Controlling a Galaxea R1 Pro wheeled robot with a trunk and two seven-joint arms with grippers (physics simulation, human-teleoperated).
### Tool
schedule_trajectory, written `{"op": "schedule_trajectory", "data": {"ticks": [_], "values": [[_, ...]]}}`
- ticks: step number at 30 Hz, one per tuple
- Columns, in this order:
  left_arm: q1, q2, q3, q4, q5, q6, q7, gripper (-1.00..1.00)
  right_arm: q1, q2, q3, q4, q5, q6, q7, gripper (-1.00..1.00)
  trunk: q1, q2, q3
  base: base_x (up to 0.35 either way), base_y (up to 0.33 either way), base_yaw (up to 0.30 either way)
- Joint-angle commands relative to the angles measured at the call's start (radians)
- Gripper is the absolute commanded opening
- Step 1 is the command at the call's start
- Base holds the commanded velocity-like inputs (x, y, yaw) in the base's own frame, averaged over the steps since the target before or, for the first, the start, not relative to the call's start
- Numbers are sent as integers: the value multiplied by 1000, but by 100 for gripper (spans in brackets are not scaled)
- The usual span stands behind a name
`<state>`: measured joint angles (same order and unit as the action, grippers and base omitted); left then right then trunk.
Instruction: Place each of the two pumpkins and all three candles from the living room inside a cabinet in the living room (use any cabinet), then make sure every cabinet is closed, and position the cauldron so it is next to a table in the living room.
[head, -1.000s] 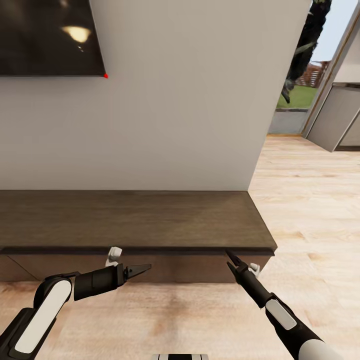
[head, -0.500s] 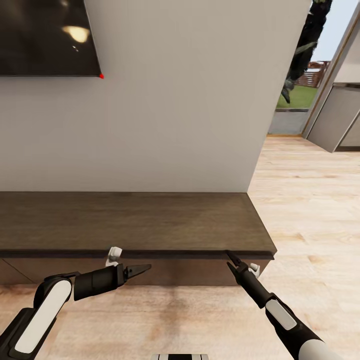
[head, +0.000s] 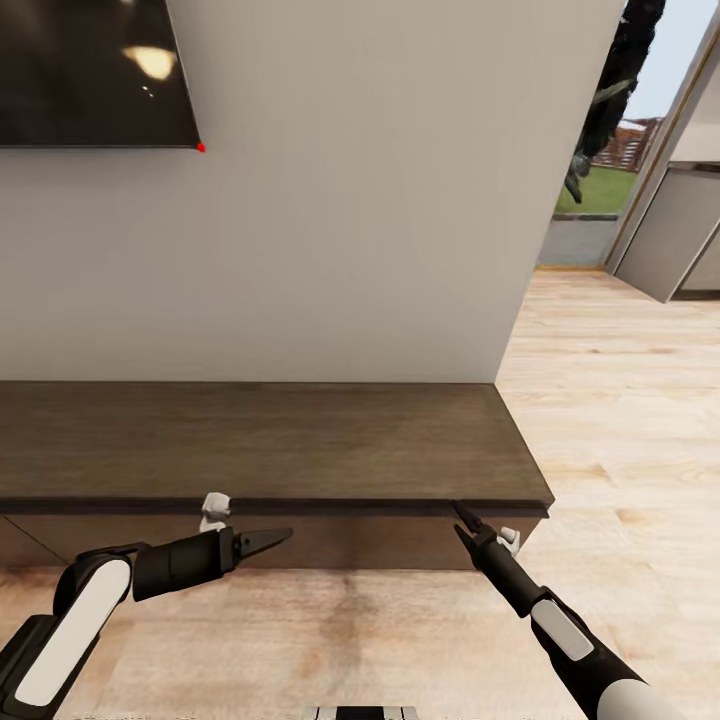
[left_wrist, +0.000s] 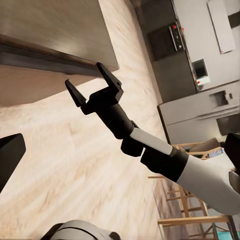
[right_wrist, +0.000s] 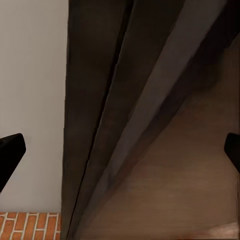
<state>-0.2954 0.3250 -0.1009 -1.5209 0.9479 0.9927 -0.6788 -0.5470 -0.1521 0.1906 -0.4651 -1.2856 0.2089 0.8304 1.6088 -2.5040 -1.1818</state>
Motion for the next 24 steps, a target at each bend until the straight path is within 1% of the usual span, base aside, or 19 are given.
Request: {"op": "schedule_trajectory", "data": {"ticks": [1, 24], "values": [[-1, 1, 0, 0, 2, 4, -3, 100, -1, -1, 4, 0, -11, 7, 2, 100, 0, -1, -5, 0, 0, 0], [-1, 2, -1, 0, 2, 4, -5, 100, -1, -1, 4, 0, -10, 7, 1, 100, 0, -1, -5, 3, -3, 0]]}}
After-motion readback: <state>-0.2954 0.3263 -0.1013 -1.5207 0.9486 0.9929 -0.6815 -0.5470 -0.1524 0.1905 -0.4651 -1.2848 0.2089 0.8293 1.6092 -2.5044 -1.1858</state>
